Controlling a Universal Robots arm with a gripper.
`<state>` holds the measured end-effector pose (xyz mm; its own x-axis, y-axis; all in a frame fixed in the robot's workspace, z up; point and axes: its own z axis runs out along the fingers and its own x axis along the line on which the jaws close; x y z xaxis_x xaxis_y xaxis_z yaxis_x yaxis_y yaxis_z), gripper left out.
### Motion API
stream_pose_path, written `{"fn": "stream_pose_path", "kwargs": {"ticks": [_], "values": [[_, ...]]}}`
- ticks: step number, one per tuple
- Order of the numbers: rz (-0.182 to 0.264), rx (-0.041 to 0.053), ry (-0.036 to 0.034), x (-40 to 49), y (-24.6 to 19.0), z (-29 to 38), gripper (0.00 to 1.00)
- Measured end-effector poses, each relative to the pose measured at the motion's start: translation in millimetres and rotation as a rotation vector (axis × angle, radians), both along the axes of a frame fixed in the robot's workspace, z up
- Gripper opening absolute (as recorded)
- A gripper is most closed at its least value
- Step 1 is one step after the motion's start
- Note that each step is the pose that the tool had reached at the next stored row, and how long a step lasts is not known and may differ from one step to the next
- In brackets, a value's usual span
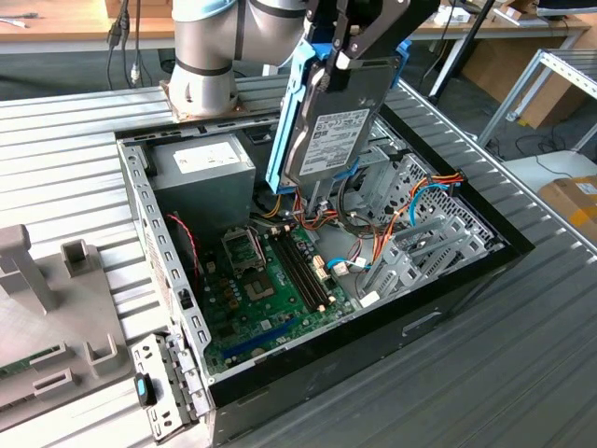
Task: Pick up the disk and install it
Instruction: 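Pick up the disk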
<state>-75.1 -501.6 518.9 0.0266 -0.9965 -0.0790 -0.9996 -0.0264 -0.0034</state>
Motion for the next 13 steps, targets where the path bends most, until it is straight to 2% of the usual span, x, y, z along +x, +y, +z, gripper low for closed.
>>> {"fn": "stream_pose_path", "kwargs": {"ticks": [2,6,7,13], "values": [[0.000,0.0000,0.0000,0.0,-3.8,0.0,0.37],[0.000,-0.0001,0.0000,0.0,-20.4,0.0,0.37],[0.000,-0.0001,0.0001,0.0,-26.0,-0.1,0.37],[0.000,-0.0002,0.0001,0.0,-27.2,0.0,0.37]]}}
